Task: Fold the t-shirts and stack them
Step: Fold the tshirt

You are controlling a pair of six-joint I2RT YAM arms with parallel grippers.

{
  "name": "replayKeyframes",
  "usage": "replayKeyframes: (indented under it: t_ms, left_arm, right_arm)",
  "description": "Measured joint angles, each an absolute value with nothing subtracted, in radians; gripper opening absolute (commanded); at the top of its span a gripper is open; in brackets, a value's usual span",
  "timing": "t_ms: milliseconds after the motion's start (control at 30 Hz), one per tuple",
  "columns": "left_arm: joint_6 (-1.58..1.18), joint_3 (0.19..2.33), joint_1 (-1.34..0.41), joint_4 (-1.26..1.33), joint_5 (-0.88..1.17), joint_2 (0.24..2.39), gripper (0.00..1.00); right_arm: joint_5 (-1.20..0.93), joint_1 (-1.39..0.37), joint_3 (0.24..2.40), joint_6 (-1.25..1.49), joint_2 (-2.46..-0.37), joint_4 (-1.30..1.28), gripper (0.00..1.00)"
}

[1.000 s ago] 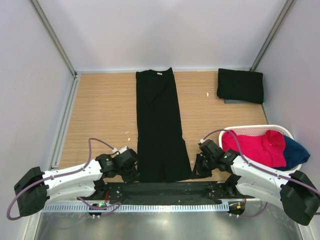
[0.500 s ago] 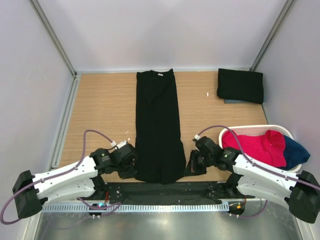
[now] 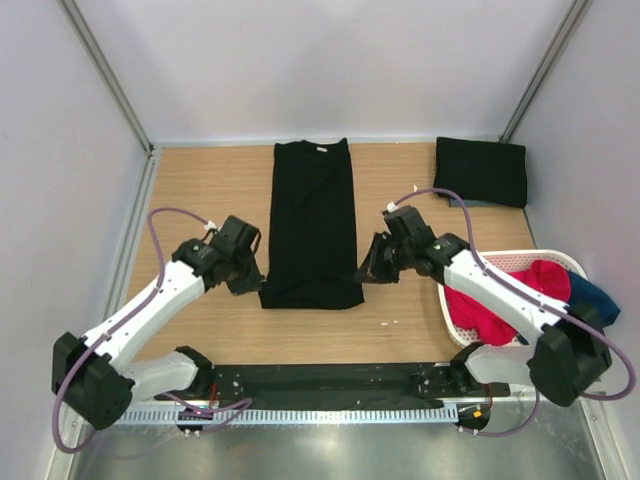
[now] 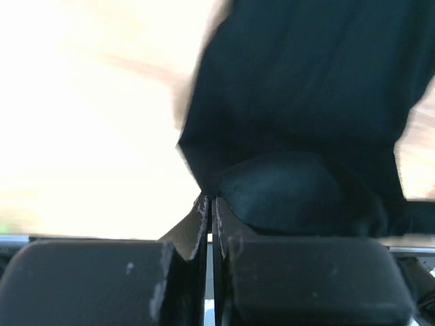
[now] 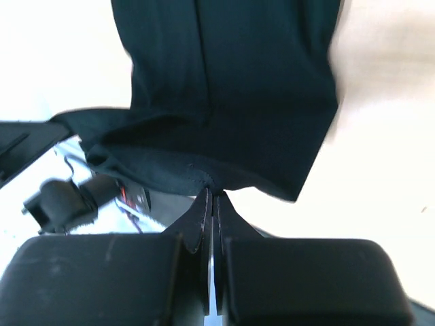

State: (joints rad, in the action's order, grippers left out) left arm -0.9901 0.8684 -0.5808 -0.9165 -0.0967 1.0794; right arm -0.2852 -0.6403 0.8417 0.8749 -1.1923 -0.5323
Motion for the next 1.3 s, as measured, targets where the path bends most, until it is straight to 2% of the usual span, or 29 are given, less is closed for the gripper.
replayKeyframes:
  t_ms: [200,433,600,767,1300]
  left_arm:
    - [-0.827,1.086,-0.486,-0.848,-0.059,1.317,0.00]
    - [-0.702,1.251,-0.376,-0.827,-0.025,1.530,0.00]
    - [-0.645,1.406,-0.342,-0.798,-0.007,1.664,0.00]
    - [-0.630,1.462,-0.305,-0.774,0.018,1.773,0.00]
    - [-0.544,1.630,-0.269,-0.773,0.097,1.973,0.00]
  right_arm:
    - [-0.326,-0.533,1.061,0.776,-1.425,-0.530,0.01]
    - [-0.373,-0.434,1.213,0.686,-1.623,-0.506,0.01]
    - [-0.399,-0.411,1.282,0.648,-1.734,-0.454,0.01]
    - [-0.414,-0.396,1.381,0.619,-1.856,-0.438,0.01]
    - [-0.427,-0.332,1.503,0.591,-2.009,-0.419,0.01]
